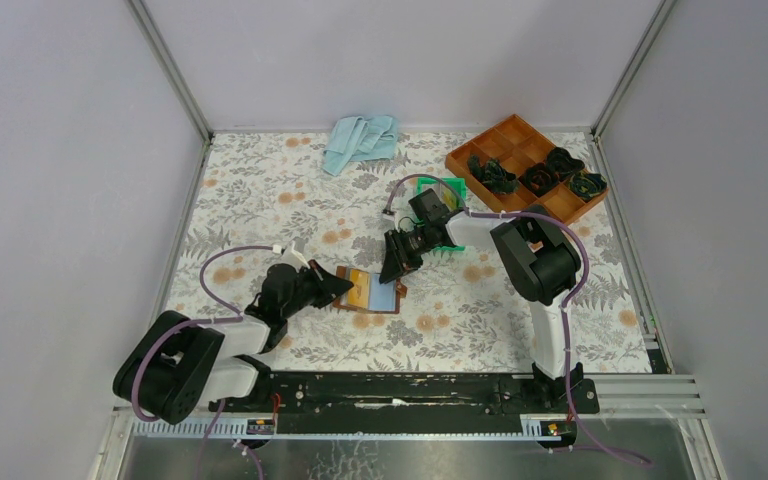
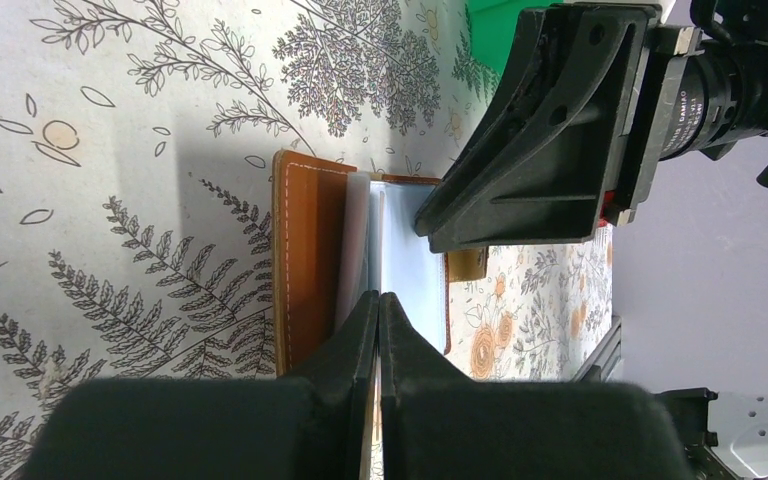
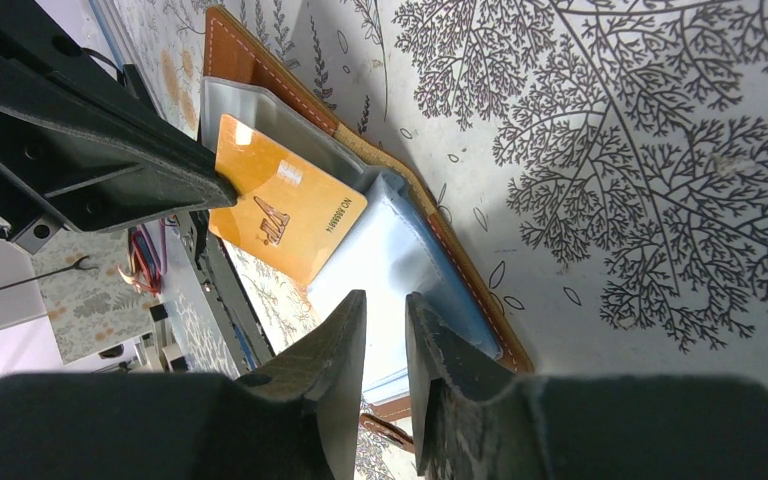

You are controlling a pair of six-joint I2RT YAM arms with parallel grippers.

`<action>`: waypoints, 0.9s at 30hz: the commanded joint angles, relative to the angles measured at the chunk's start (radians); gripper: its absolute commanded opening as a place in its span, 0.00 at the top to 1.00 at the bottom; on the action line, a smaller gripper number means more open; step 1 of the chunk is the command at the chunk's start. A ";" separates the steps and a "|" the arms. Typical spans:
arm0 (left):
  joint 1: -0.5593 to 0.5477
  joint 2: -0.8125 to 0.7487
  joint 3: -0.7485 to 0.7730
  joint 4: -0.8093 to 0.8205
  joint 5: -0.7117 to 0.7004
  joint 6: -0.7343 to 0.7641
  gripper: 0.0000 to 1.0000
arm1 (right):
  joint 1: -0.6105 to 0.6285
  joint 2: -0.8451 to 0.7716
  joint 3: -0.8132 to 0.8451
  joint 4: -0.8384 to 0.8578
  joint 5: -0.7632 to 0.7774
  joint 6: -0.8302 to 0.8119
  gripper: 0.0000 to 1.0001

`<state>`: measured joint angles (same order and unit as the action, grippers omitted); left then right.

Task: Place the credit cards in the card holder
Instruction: Insert the credit card into the card holder.

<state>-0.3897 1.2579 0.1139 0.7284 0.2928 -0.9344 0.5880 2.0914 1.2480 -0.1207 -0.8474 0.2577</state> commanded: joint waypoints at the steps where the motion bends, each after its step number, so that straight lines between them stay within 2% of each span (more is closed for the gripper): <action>1: 0.010 0.010 -0.015 0.086 0.002 -0.013 1.00 | -0.006 -0.032 -0.005 -0.011 0.031 -0.022 0.72; 11: 0.011 0.038 -0.022 0.119 0.007 -0.020 1.00 | -0.005 -0.033 -0.006 -0.010 0.031 -0.023 0.72; 27: 0.008 -0.020 -0.042 0.067 -0.035 -0.003 1.00 | -0.005 -0.033 -0.004 -0.002 0.030 -0.019 0.73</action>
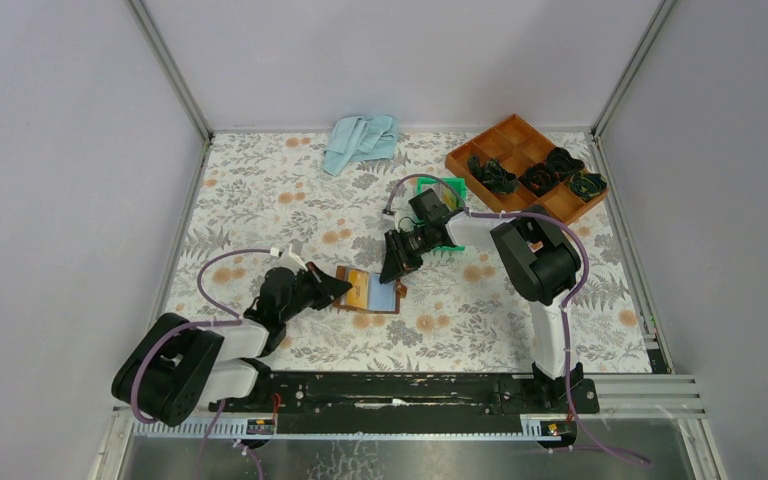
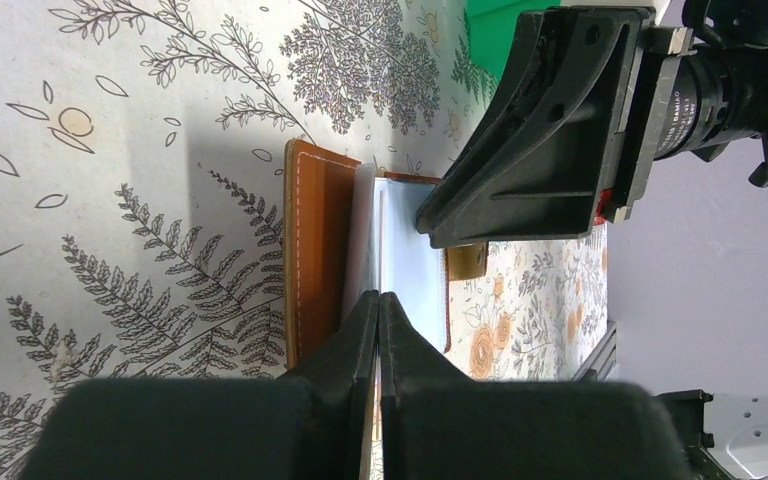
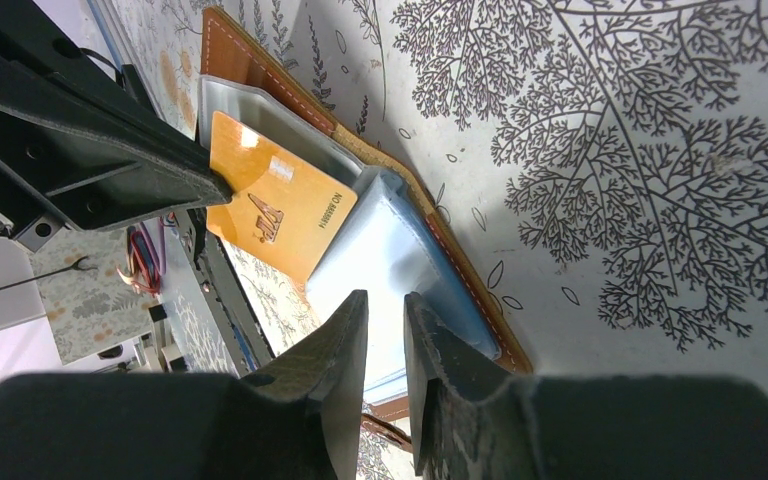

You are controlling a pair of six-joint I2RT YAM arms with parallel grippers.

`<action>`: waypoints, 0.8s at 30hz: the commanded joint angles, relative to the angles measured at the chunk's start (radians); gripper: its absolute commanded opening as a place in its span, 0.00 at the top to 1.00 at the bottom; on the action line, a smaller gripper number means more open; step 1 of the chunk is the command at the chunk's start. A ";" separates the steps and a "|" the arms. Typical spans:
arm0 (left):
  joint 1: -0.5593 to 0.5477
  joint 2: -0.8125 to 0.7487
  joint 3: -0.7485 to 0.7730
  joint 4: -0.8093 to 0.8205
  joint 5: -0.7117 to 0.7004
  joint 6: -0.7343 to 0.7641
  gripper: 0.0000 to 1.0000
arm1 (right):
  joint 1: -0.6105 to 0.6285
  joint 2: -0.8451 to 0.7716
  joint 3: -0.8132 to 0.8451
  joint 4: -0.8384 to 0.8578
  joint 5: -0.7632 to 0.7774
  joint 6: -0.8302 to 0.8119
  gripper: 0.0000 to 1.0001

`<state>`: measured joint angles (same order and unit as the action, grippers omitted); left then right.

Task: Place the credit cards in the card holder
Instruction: Insert the credit card into the card holder.

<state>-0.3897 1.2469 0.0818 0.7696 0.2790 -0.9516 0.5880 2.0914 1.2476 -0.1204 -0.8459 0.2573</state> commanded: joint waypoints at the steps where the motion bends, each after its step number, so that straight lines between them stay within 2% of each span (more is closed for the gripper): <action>1: 0.006 -0.006 -0.011 0.028 -0.021 0.014 1.00 | -0.005 -0.034 -0.004 -0.002 0.028 -0.018 0.73; 24: -0.028 0.071 0.000 0.097 -0.029 -0.011 1.00 | -0.005 -0.034 -0.005 -0.001 0.027 -0.019 0.74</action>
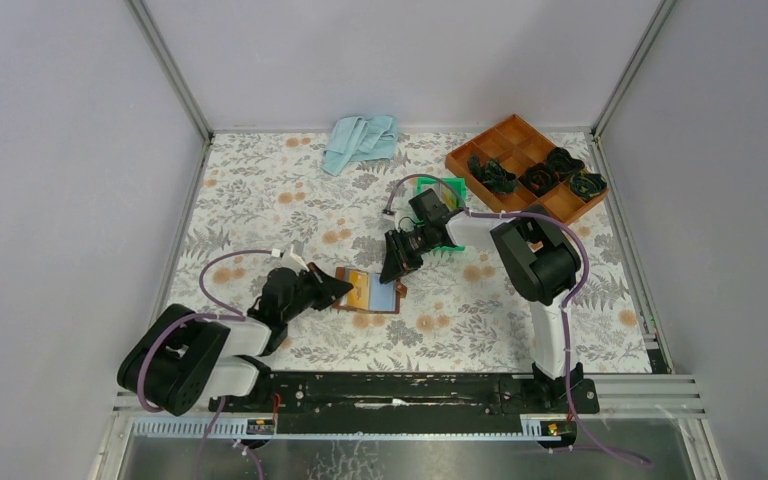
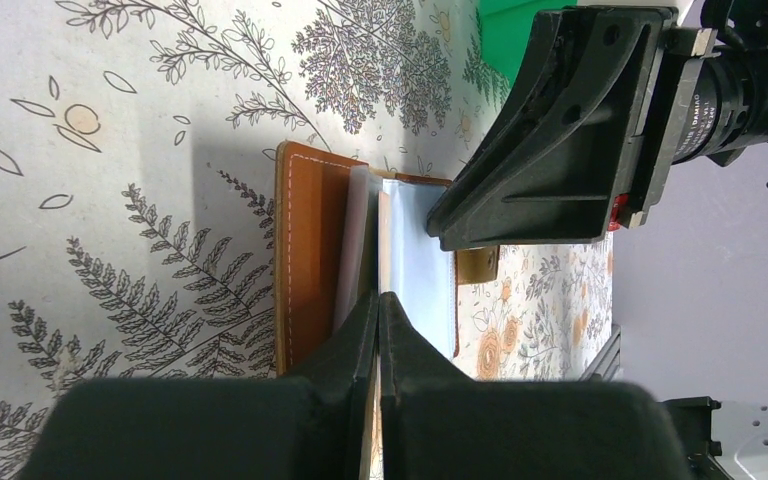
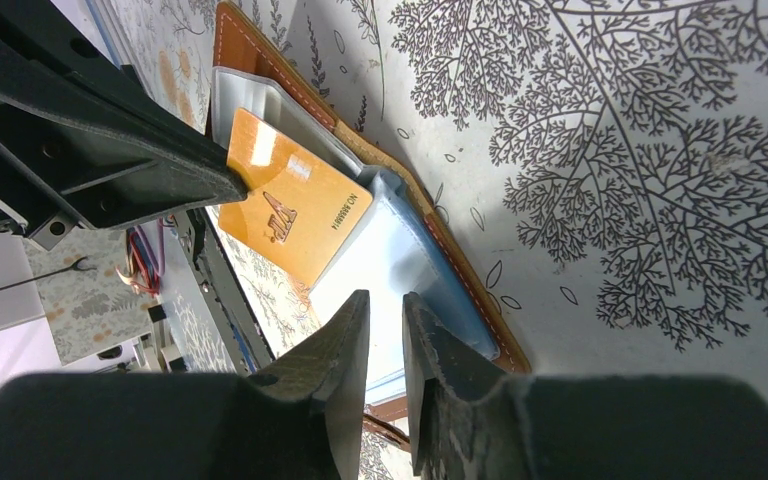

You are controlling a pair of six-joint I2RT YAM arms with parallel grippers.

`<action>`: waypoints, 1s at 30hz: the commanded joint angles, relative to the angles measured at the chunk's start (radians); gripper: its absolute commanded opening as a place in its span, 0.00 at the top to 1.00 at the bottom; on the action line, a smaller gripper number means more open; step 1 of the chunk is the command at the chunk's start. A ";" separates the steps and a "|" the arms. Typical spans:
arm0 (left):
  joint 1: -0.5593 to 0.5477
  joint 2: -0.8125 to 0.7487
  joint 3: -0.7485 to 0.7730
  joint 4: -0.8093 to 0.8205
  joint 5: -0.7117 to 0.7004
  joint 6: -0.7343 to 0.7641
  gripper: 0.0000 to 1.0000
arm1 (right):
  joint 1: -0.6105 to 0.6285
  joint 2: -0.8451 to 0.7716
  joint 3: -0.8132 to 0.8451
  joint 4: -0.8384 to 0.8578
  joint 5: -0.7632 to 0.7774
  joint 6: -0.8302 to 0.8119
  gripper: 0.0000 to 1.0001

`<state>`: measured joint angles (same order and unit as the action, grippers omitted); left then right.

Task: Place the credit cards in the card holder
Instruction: Insert the credit card into the card holder.

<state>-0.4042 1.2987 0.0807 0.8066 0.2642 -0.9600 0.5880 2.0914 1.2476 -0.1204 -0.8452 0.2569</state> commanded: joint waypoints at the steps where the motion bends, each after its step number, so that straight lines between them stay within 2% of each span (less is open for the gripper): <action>1: -0.015 0.025 -0.001 0.066 -0.015 -0.004 1.00 | -0.005 -0.034 -0.005 -0.001 0.026 -0.019 0.74; 17: -0.044 0.036 0.001 0.071 -0.037 -0.008 1.00 | -0.005 -0.032 -0.005 0.002 0.023 -0.019 0.75; 30: -0.085 0.018 -0.016 0.030 -0.115 -0.021 1.00 | -0.005 -0.028 -0.010 0.008 0.023 -0.018 0.76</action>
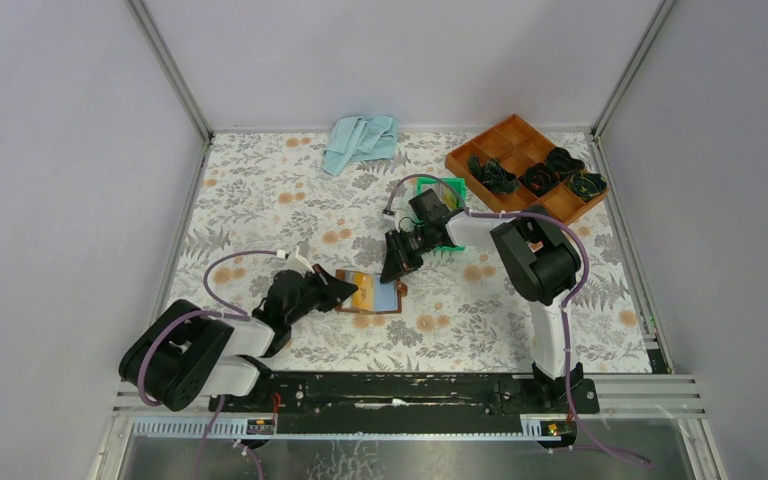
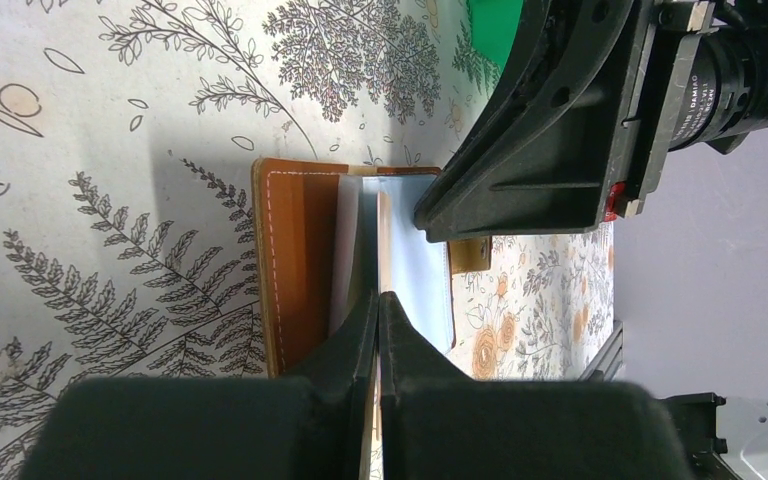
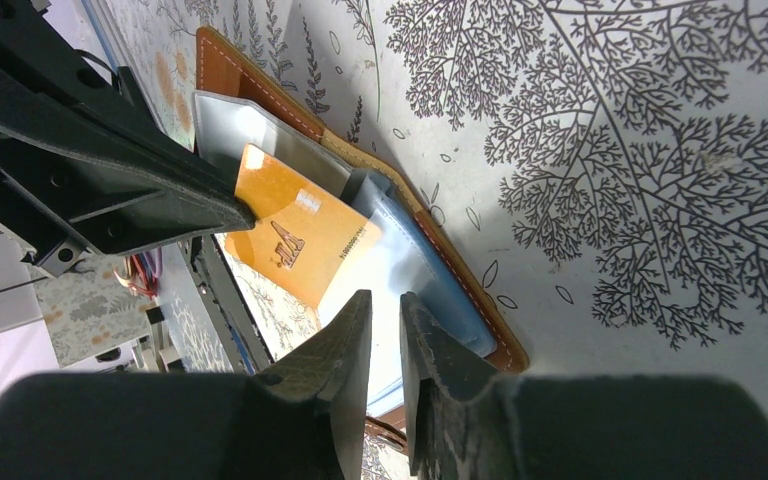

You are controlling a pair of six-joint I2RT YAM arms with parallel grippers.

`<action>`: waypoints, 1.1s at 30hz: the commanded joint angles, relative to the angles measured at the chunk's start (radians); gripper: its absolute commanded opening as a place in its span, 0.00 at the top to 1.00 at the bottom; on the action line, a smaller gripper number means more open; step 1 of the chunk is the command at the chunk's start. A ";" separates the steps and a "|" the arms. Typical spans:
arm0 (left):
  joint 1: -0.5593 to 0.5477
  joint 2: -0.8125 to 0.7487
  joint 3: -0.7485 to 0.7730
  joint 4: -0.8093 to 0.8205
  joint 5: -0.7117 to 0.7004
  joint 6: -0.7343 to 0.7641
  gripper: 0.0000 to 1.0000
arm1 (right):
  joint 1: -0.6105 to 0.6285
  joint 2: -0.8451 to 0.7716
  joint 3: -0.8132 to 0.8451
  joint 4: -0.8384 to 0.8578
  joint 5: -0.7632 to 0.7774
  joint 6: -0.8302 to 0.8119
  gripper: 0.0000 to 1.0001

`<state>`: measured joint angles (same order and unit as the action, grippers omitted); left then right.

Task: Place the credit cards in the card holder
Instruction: Insert the credit card into the card holder.

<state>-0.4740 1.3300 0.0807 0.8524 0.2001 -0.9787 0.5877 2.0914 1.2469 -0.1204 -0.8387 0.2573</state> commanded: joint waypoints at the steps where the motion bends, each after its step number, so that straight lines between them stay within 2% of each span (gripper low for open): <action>1: -0.017 -0.015 -0.019 -0.022 -0.062 -0.005 1.00 | -0.005 -0.027 -0.010 0.008 0.016 -0.019 0.76; 9: -0.028 -0.049 -0.046 -0.031 -0.143 -0.040 1.00 | -0.005 -0.027 -0.013 0.013 0.018 -0.016 0.76; 33: -0.079 0.037 -0.019 0.034 -0.174 -0.084 1.00 | -0.005 -0.021 -0.018 0.024 0.010 -0.012 0.77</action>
<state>-0.5434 1.3472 0.0498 0.8803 0.0479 -1.0752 0.5869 2.0914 1.2385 -0.1028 -0.8433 0.2581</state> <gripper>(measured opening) 0.032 0.235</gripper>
